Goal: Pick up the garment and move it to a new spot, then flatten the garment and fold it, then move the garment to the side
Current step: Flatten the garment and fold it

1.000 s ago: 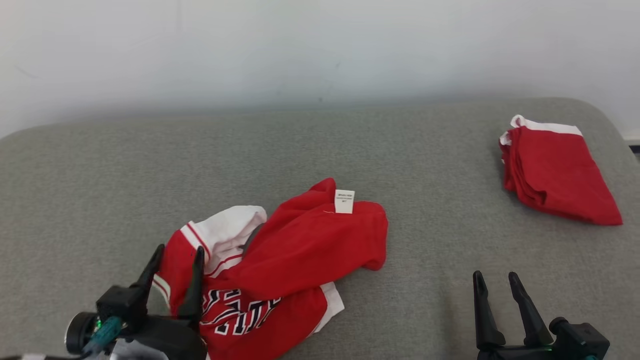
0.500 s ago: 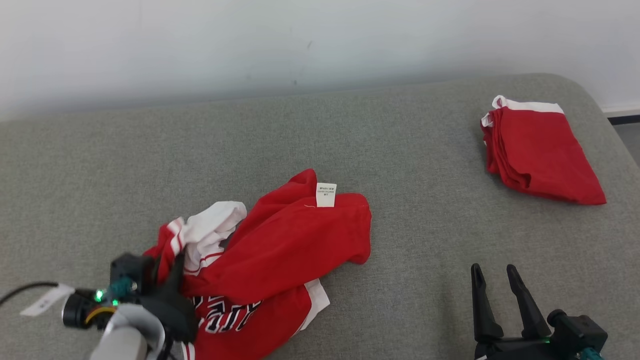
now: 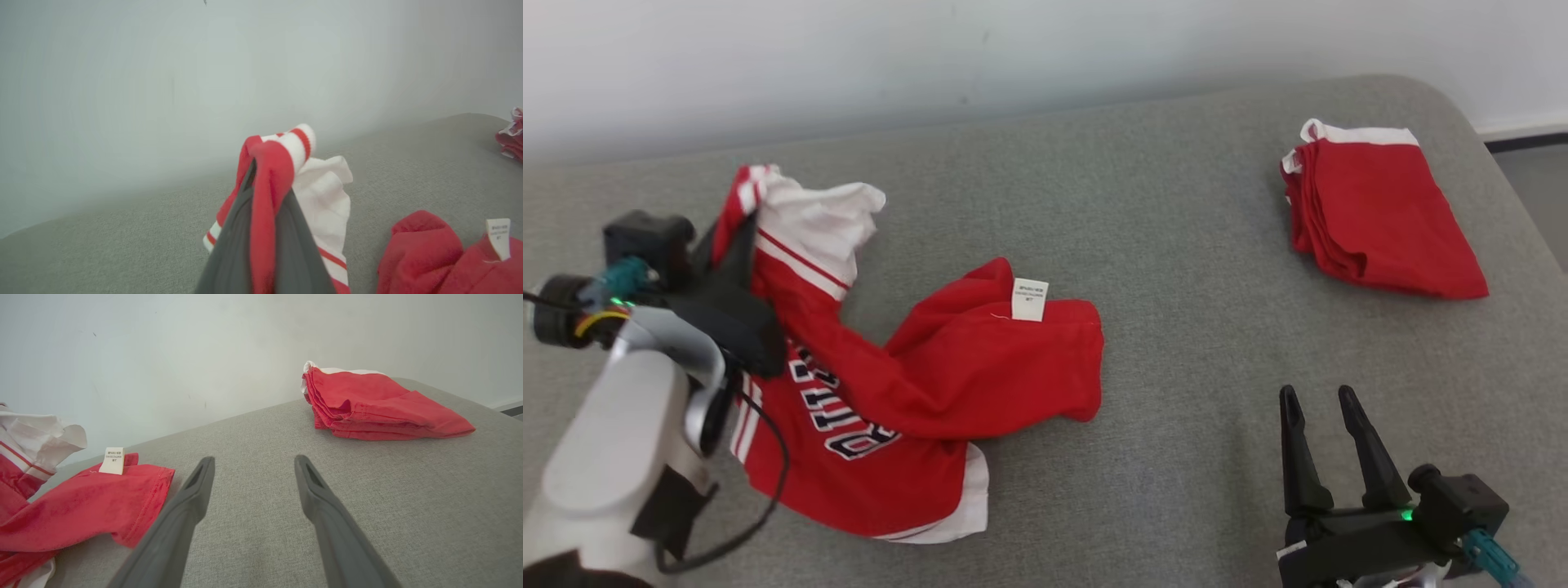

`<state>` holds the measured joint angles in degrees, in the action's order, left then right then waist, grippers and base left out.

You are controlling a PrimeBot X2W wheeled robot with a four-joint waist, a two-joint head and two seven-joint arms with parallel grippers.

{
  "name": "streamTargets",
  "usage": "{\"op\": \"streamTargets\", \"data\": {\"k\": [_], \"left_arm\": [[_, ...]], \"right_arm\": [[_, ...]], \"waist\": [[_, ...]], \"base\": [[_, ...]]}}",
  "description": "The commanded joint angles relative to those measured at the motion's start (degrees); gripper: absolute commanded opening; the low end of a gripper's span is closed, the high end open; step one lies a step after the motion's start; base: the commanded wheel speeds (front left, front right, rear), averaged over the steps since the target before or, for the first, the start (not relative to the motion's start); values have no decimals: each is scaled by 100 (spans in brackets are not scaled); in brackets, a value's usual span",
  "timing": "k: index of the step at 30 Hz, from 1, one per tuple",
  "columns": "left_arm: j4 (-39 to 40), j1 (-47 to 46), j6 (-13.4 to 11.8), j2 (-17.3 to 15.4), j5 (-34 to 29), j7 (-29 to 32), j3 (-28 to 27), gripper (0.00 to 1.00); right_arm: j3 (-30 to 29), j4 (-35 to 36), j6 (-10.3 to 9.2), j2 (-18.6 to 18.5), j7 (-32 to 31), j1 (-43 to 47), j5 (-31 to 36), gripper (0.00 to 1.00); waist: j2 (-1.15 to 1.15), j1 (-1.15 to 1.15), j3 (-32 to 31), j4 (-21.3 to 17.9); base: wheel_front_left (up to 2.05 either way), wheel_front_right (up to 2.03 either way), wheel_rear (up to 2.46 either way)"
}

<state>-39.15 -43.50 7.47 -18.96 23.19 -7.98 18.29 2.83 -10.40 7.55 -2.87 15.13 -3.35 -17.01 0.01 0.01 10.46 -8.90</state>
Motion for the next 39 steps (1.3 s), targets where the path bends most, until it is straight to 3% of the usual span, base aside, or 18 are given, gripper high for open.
{"op": "streamTargets", "data": {"k": [1,7,8,9,19,24,30,39], "left_arm": [[-94,-154,-12,-97,57,-38,-3,0],[-718,-496,-7,-252,286,-302,168,0],[-840,-508,-7,-253,305,-325,240,38],[-935,-519,-7,-229,335,-375,301,100],[-806,-130,-7,-206,658,-716,410,100],[187,479,-108,-140,657,-716,22,100],[1679,1734,-420,122,668,-717,-406,100],[2550,3144,-700,562,468,-718,-117,100]], "right_arm": [[32,4,-14,-1,4,-76,-32,100],[149,-16,-14,-2,4,-242,-122,100],[154,-18,-14,-2,4,-252,-120,100],[148,-24,-14,-2,4,-239,-130,100],[-3,-60,-15,-2,4,77,-18,100],[-45,-36,-15,-5,3,151,4,100],[-81,-24,-15,-3,3,227,4,100],[-129,-48,-15,-2,4,262,-11,100]], "waist": [[-1,-1,171,-180],[-1,-1,352,-374],[-1,-1,358,-383],[-1,-1,349,-382],[-1,-1,-104,66],[-1,-1,-232,279],[-1,-1,-228,439],[-1,-1,-220,550]], "base": [[0,0,0],[0,0,0],[0,0,0],[0,0,0],[0,0,0],[0,0,0],[0,0,0],[0,0,0]]}}
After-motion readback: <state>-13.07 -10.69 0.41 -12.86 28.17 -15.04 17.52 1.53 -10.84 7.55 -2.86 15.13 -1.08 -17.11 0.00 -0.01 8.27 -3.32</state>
